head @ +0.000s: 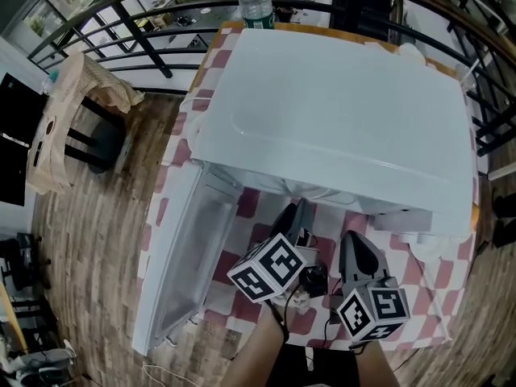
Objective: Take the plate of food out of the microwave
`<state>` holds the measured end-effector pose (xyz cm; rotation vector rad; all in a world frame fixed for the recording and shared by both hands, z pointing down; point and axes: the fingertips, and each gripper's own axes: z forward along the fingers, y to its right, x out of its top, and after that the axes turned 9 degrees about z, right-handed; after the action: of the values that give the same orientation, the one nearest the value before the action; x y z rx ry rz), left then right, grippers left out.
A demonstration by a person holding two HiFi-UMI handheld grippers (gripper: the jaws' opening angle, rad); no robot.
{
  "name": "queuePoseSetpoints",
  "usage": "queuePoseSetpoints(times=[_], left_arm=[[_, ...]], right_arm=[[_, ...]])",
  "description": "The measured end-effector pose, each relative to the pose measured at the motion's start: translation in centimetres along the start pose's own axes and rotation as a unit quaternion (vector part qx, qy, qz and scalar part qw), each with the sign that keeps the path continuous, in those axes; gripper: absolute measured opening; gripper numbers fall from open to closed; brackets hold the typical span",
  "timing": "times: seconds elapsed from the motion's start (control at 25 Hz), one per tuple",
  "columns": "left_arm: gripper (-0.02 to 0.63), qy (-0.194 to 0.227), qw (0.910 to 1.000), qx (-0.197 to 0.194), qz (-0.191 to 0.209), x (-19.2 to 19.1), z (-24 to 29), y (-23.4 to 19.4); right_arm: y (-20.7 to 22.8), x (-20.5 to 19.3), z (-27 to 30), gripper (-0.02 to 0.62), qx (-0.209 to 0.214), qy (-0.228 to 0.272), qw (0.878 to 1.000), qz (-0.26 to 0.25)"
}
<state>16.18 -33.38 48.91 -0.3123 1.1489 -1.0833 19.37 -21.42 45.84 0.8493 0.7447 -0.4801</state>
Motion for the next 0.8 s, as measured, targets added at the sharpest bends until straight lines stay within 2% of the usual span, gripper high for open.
queuePoseSetpoints(times=[0.32,0.8], left_arm=[[0.173,-0.007,0.9996,0.009,-0.026,0.1,1.0,-0.7],[0.175,-0.015,0.9992,0.015,-0.034,0.1,1.8,-1.2]], right_arm=[[0.4,-0.3,0.4,0.006,-0.007,-0.006,1.0,0.004],[0.2,-0.9,0.7,0.006,-0.004,-0.012,1.0,0.005]])
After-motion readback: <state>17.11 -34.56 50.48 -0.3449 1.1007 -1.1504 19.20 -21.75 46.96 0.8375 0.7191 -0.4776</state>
